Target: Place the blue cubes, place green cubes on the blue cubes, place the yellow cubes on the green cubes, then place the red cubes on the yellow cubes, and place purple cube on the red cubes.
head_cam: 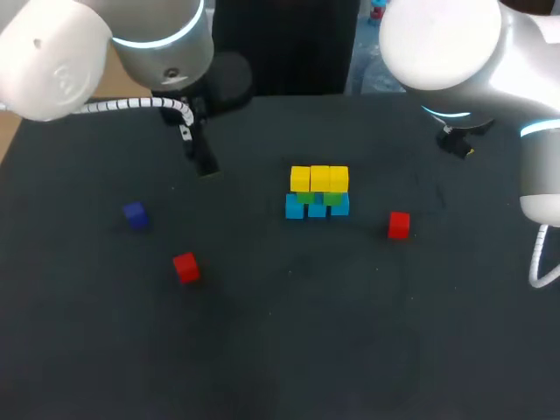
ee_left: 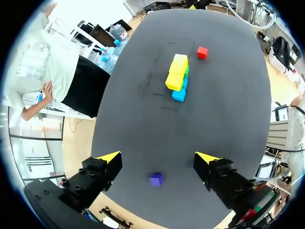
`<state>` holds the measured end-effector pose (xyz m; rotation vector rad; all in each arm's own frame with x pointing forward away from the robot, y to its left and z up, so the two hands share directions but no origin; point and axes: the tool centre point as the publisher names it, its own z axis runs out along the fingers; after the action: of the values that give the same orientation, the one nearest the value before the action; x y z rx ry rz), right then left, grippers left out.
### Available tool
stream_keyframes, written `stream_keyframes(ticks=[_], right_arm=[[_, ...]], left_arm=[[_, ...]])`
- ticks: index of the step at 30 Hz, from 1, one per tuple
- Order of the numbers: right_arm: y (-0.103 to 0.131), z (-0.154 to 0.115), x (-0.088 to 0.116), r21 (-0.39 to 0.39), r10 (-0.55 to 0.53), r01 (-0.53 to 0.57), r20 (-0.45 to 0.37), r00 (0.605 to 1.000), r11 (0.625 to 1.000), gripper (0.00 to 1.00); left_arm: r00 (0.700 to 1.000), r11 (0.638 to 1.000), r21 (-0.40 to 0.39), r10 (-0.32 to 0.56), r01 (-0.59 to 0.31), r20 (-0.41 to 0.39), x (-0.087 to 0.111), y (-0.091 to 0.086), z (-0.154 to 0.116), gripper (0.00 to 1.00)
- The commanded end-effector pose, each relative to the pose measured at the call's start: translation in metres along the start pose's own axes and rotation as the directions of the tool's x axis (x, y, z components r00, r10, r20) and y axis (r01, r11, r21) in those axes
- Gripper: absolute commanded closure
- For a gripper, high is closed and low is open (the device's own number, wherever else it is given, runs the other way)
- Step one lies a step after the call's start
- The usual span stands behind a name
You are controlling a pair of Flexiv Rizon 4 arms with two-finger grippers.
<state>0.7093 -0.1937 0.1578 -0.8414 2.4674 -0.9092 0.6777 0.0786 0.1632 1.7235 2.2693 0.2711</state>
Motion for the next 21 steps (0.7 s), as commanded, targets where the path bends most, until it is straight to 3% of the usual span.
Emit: stream_keyframes(ticks=[1, 4, 9, 12, 21], right_arm=[[0.0, 0.001, 0.001, 0.001, 0.001, -0.001, 0.004, 1.0, 1.0, 0.0], [0.0, 0.001, 0.001, 0.001, 0.001, -0.001, 0.004, 1.0, 1.0, 0.0], [0.0, 0.001, 0.001, 0.001, 0.001, -0.001, 0.004, 1.0, 1.0, 0.0], [0.0, 0.001, 0.001, 0.001, 0.001, -0.001, 0.004, 1.0, 1.0, 0.0], [0.0, 0.001, 0.001, 0.001, 0.001, -0.001, 0.004, 1.0, 1.0, 0.0]], left_arm=[[1.0, 1.0, -0.007, -0.006, 0.006, -0.02, 0.005, 0.002, -0.014, 0.0], [0.996, 1.0, 0.017, -0.005, 0.007, -0.084, 0.017, -0.002, -0.015, 0.0], [0.983, 0.996, 0.094, 0.012, 0.006, -0.186, 0.035, -0.03, -0.02, 0.0], [0.982, 0.989, 0.145, -0.014, 0.042, -0.189, 0.04, -0.047, -0.011, 0.0], [0.988, 0.993, 0.113, -0.025, 0.043, -0.154, 0.036, -0.082, 0.029, 0.0]])
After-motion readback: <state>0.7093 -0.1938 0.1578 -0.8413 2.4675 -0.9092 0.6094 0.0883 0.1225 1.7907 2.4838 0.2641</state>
